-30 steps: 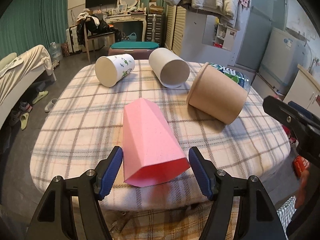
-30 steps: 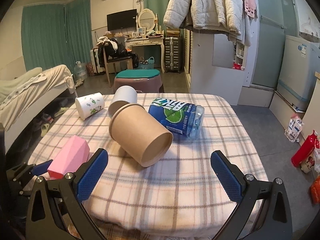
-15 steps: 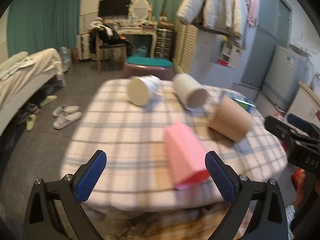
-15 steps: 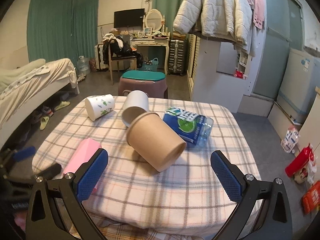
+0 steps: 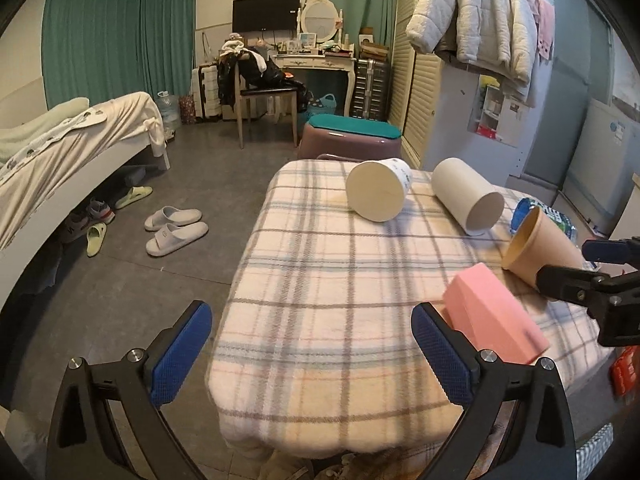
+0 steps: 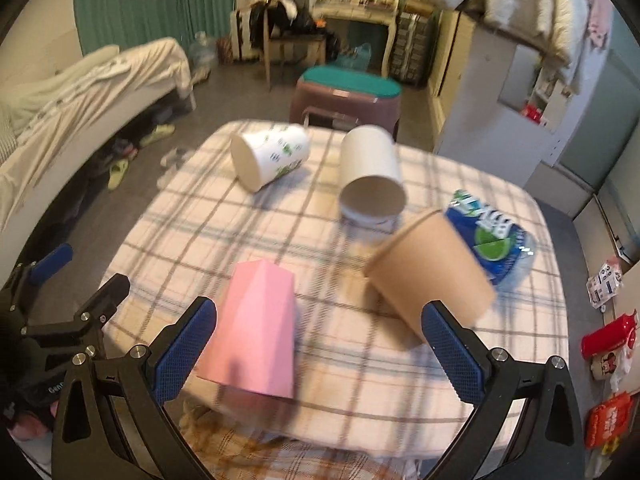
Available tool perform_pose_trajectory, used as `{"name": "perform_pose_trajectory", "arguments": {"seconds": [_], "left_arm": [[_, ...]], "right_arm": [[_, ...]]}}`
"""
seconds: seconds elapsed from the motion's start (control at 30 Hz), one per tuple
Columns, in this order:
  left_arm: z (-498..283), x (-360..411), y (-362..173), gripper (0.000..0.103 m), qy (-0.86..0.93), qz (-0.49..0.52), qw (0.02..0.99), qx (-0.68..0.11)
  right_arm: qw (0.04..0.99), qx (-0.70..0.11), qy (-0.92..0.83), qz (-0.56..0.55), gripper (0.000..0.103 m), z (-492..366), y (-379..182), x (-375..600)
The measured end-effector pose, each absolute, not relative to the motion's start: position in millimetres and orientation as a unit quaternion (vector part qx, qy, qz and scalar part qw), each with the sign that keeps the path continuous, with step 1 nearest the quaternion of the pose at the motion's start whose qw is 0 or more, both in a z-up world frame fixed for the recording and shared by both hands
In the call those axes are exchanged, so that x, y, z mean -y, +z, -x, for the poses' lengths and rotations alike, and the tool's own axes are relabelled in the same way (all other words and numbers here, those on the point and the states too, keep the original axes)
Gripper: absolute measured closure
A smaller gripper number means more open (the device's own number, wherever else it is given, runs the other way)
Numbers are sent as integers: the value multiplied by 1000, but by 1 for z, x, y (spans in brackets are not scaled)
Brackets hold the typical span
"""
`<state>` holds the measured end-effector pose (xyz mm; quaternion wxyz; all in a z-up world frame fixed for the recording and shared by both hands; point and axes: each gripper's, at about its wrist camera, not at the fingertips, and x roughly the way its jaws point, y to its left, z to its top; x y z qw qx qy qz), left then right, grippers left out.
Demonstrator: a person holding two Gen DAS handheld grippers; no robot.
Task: Flip cup upside down
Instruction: 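Lift the pink cup with the right gripper and rotate it upright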
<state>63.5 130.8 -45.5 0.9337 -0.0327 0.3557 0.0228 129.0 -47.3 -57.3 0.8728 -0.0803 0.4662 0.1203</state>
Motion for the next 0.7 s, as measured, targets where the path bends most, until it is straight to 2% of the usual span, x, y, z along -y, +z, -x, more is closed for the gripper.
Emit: {"name": "perform_pose_trajectory", "arguments": {"seconds": [0.4, 0.6, 0.7], "left_arm": [[-85, -144, -69, 0, 10, 52, 926, -373], [-87, -159, -79, 0, 18, 67, 922, -381], [-87, -165, -81, 0, 21, 72, 921, -383]], "right_arm": [[801, -578, 139, 71, 1, -179, -95, 13], [771, -618, 143, 49, 11, -200, -116, 5], [757, -635, 147, 33, 24, -206, -126, 4]]}}
